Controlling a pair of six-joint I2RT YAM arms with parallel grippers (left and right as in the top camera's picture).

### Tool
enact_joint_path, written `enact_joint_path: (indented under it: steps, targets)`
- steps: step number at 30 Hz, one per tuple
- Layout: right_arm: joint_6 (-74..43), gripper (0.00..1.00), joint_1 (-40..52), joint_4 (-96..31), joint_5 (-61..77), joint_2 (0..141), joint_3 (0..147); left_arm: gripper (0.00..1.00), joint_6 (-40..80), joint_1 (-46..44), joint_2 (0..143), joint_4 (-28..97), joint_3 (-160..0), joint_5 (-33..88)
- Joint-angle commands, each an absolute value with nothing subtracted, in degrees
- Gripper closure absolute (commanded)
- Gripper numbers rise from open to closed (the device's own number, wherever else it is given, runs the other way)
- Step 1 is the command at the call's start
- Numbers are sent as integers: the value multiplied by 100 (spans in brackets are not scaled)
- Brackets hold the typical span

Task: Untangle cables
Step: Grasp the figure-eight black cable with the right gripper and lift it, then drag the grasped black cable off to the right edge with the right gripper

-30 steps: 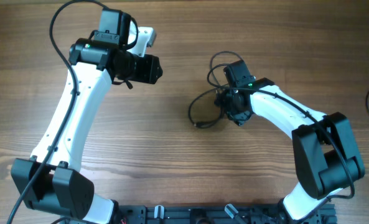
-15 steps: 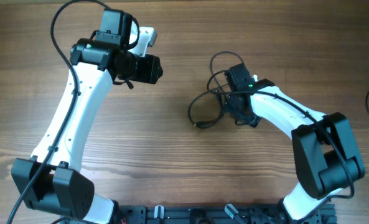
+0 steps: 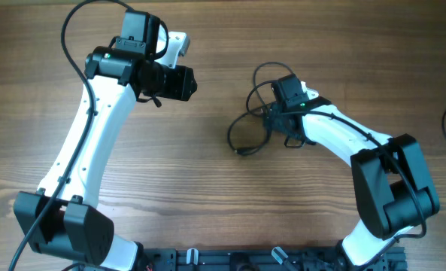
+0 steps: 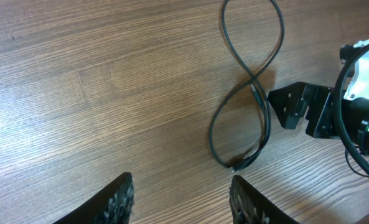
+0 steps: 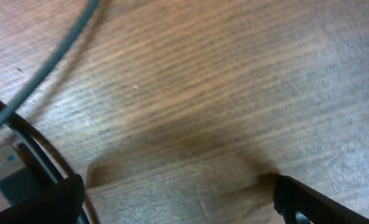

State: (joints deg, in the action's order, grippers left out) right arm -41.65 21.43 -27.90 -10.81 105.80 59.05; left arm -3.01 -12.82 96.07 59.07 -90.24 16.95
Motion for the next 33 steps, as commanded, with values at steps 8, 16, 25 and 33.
enact_joint_path:
  steps: [8,16,25,33]
  targets:
    - [-4368,0,2255,-1717,-158,11080,5601,48,-432,-1308,9679,5896,-9021,1662]
    - [-4427,0,2477,-2403,-156,11083,5579,49,-429,-1308,9679,5898,-9021,1662]
    - [-4508,4,2528,-3957,307,11083,5575,49,-432,-1308,9679,5898,-9021,1662]
    - [-4499,6,2528,-4362,578,11083,5575,49,-432,-1308,9679,5902,-9021,1662]
